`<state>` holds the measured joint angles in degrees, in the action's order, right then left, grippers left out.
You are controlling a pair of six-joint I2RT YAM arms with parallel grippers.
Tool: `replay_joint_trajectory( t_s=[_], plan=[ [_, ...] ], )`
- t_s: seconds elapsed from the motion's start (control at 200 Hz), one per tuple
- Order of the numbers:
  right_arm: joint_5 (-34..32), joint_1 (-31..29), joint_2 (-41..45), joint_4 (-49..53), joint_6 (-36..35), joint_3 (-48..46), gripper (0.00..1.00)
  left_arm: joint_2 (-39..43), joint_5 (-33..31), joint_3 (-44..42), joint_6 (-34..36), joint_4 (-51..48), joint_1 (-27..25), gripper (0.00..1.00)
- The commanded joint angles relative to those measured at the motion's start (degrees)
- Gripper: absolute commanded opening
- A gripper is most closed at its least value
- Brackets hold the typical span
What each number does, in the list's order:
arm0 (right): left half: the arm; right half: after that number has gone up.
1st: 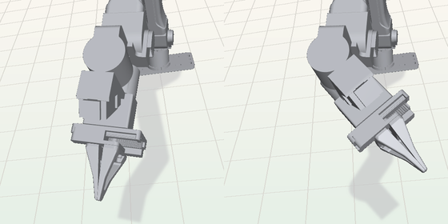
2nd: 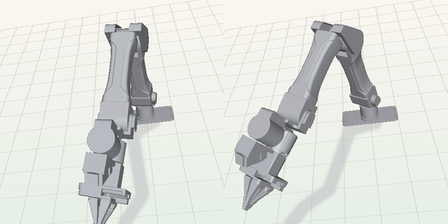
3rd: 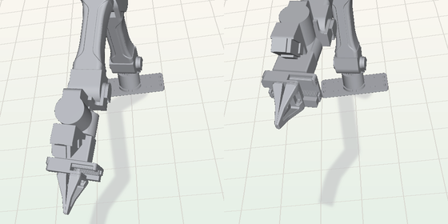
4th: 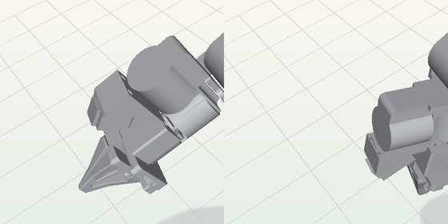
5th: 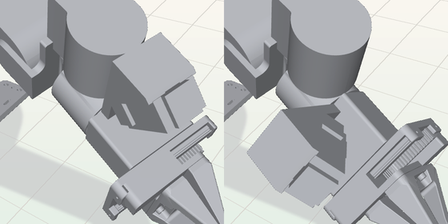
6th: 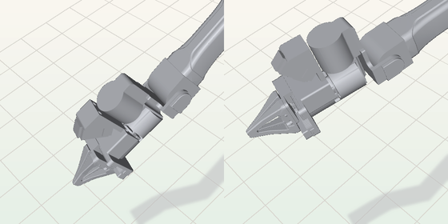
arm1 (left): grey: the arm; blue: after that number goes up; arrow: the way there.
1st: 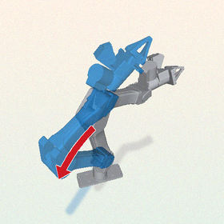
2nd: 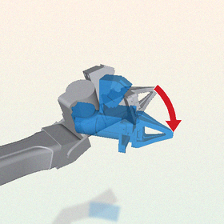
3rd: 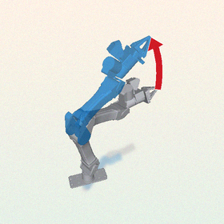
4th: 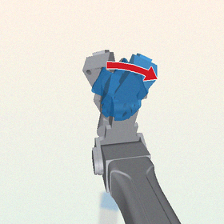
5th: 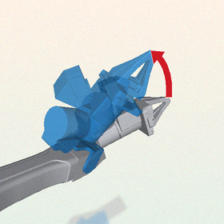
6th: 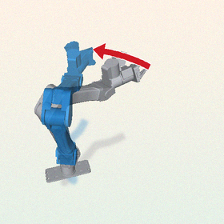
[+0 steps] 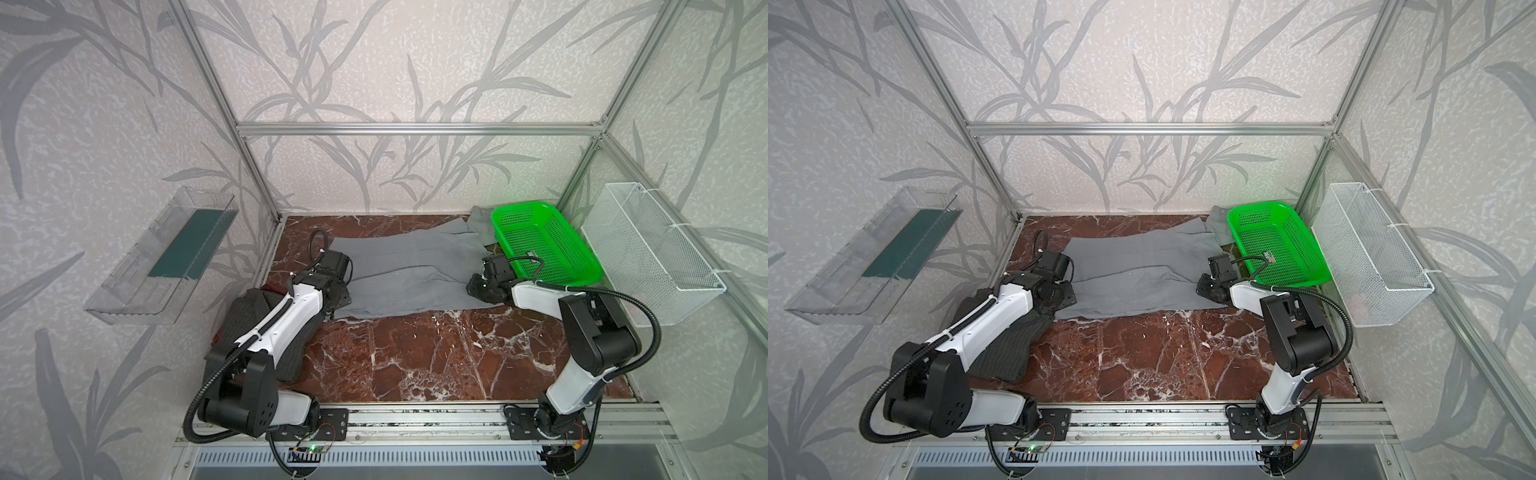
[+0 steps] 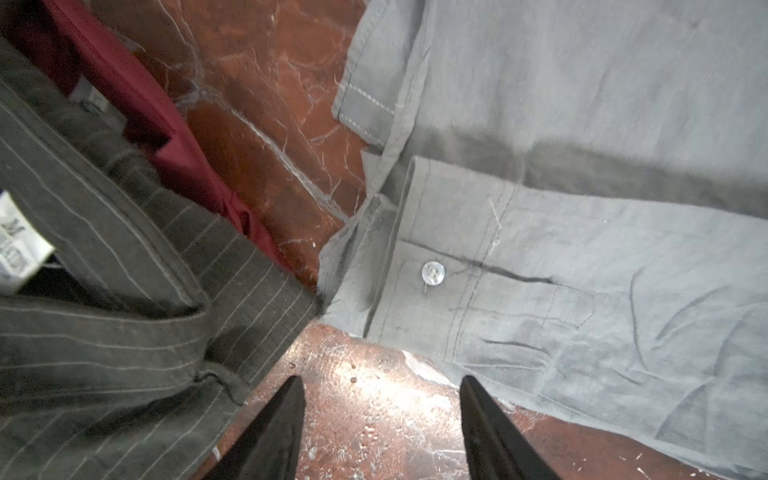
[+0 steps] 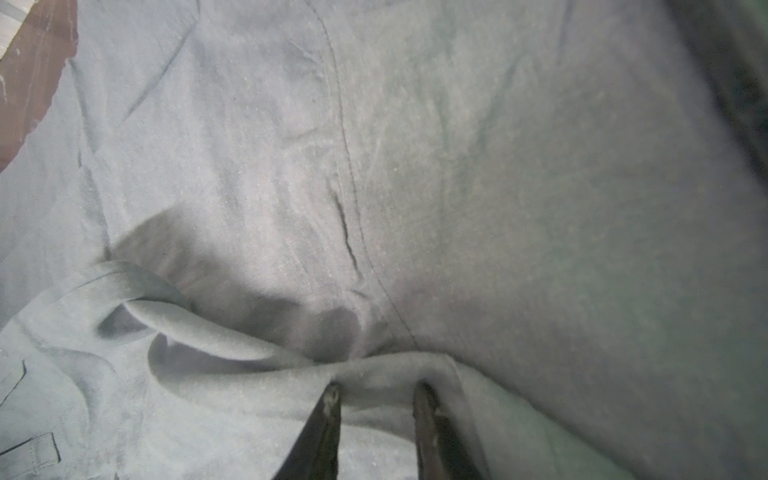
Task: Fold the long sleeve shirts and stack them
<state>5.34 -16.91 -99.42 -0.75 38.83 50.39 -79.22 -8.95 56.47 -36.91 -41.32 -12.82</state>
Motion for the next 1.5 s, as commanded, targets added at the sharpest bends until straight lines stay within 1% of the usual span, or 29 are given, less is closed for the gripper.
replay_joint_trajectory(
  t_s=[0.0,0.05,0.14,0.195,0.22,0.265,0.375,0.4,0.55,0.645,0.78,0.96,1.155,1.265,1.37,1.434,1.494],
  plan=[
    [-0.94,0.12,3.44,1.64,-1.14,-0.6,0.32,-2.26,4.6,1.51,1.39,-0.5,0.25,0.61],
    [-1.03,0.04,3.83,1.37,-1.12,-1.0,0.32,-3.86,6.1,0.84,0.46,-0.1,0.25,0.61],
    [-0.65,-0.15,2.86,0.5,-1.29,-1.45,0.32,-5.21,8.2,-2.69,-1.66,3.92,0.25,0.61],
    [-0.18,-0.09,1.95,2.06,-1.33,-0.4,0.32,-5.91,8.8,-3.91,-2.36,5.48,0.18,0.61],
    [-0.15,-0.14,0.34,2.93,-1.38,-0.07,0.32,-6.22,8.79,-4.29,-2.45,5.72,0.18,0.61],
    [-0.29,-0.1,-0.09,3.65,-1.03,-0.26,0.32,-6.58,8.53,-4.65,-2.64,5.85,0.25,0.61],
    [-4.04,-0.14,1.33,4.54,0.12,-2.83,0.33,-7.05,8.51,-6.72,-3.07,6.95,0.22,0.61],
    [-4.41,-0.16,3.01,4.74,0.34,-3.24,0.34,-7.25,8.44,-7.28,-3.19,7.23,0.19,0.61],
    [-4.21,0.11,2.14,8.86,0.37,-3.46,0.35,-8.22,8.6,-10.32,-4.04,9.02,0.25,0.61],
    [-4.27,0.21,3.51,10.13,0.33,-5.1,0.35,-7.85,8.86,-11.05,-4.14,8.78,0.25,0.61],
    [-4.63,0.21,7.4,11.47,0.28,-8.48,0.35,-4.92,8.93,-13.92,-4.49,8.8,0.15,0.61],
    [-2.49,0.21,13.18,13.44,0.46,-14.23,0.35,0.44,9.55,-17.14,-4.97,7.35,0.17,0.61],
    [-2.34,-0.89,25.18,18.66,1.37,-20.65,0.35,9.63,10.2,-18.63,-5.11,3.54,0.16,0.62],
    [-2.82,-2.88,33.66,24.19,2.33,-21.4,0.36,13.78,10.21,-17.21,-4.71,1.91,0.16,0.62],
    [-4.05,-4.52,40.55,28.28,2.38,-19.86,0.37,14.77,9.01,-12.81,-3.18,-0.38,0.16,0.62],
    [-3.46,-4.84,41.91,29.03,1.82,-17.41,0.37,13.52,8.6,-10.03,-1.94,-0.21,0.11,0.62],
    [-2.76,-5.38,40.72,28.28,0.43,-14.57,0.37,11.13,9.34,-7.75,-1.47,0.09,0.08,0.62]
  ],
)
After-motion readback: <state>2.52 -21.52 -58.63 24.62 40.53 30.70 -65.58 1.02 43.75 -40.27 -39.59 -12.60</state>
